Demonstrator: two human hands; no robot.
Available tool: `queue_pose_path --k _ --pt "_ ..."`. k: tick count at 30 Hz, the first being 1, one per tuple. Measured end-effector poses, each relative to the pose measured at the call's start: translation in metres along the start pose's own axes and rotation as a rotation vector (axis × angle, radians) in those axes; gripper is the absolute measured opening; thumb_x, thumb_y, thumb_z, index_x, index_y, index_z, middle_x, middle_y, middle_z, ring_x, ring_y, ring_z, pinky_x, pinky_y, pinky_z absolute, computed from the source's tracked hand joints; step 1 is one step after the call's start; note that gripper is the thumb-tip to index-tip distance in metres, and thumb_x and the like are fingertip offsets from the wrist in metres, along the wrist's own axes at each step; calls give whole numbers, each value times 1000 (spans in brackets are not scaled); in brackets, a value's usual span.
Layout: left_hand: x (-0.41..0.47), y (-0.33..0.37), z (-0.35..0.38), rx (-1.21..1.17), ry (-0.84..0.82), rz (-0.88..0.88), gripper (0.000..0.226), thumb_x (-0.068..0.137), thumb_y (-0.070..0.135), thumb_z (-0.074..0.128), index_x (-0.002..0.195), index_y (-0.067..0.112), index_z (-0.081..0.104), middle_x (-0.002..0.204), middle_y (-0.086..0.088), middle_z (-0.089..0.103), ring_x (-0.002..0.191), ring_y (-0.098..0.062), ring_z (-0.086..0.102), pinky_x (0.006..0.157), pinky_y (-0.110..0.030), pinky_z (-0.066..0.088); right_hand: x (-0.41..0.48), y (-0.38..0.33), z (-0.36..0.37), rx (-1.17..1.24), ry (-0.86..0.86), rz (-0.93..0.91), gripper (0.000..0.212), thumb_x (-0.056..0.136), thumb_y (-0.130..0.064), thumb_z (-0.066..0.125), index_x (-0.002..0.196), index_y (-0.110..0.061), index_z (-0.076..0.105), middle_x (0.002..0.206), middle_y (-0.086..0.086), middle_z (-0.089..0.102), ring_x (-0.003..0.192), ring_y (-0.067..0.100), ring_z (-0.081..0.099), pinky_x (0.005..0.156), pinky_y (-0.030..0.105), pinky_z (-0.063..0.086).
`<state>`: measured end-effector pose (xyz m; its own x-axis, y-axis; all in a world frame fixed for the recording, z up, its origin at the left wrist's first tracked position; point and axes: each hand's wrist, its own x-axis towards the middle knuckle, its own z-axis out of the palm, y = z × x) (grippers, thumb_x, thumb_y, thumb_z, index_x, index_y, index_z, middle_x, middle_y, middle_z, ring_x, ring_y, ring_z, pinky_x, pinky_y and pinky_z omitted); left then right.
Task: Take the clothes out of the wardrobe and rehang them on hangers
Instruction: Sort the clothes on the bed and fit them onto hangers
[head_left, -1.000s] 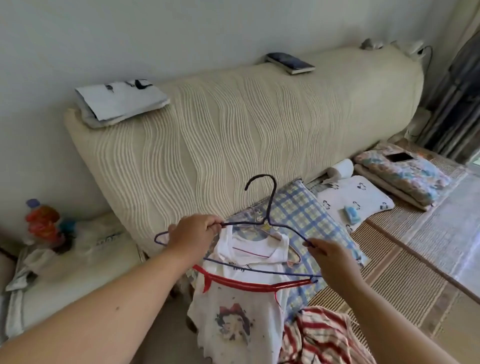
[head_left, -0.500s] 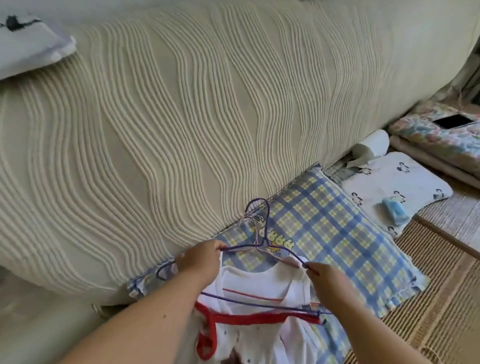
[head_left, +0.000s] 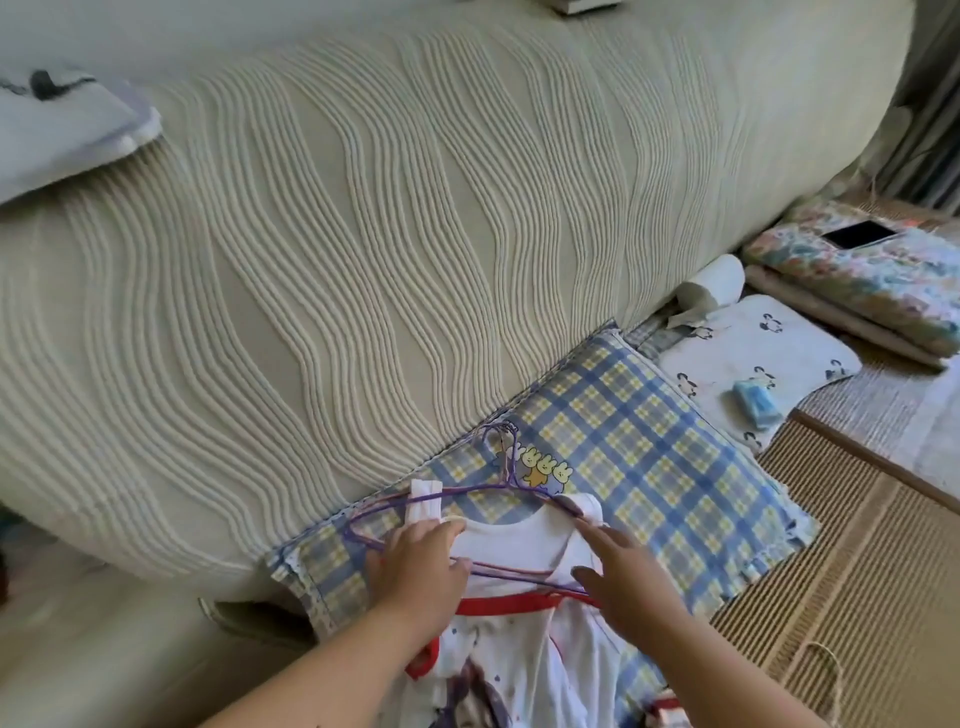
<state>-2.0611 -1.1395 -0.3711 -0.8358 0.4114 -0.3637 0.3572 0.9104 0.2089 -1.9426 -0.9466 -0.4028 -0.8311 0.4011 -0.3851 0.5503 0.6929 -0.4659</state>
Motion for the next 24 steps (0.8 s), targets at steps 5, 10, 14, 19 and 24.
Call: queue_pose_path --k 5,10,14,19,24 --pt "-89 23 -30 -49 3 108 60 93 44 43 148 28 23 152 8 28 141 -16 22 114 -45 22 -95 -9 -17 -29 53 -36 60 91 -45 51 145 -41 24 150 -8 34 133 16 37 110 38 35" --pt "-211 36 -54 -60 21 270 62 97 39 41 151 23 15 158 5 15 145 -14 13 117 -39 17 -229 -19 -40 -129 149 -65 63 91 -41 52 144 -46 18 152 -7 28 136 18 33 112 44 29" --pt "-324 36 -53 -15 112 411 62 96 39 43 151 23 19 157 3 18 144 -15 16 115 -33 16 -354 -18 -49 -182 258 -64 60 91 -41 50 144 -44 22 153 -4 26 138 21 31 112 45 26" --pt "-463 33 -17 52 84 544 58 93 42 44 147 29 27 156 3 20 143 -17 17 115 -39 18 -515 12 -25 -219 309 -9 56 90 -46 49 142 -45 28 151 -6 29 136 19 33 111 44 27" --pt "-563 57 30 87 -18 659 58 93 43 43 147 34 25 156 7 17 144 -16 14 116 -45 17 -651 60 4 -168 295 134 59 87 -44 54 141 -45 31 151 -7 28 137 19 31 112 43 26"
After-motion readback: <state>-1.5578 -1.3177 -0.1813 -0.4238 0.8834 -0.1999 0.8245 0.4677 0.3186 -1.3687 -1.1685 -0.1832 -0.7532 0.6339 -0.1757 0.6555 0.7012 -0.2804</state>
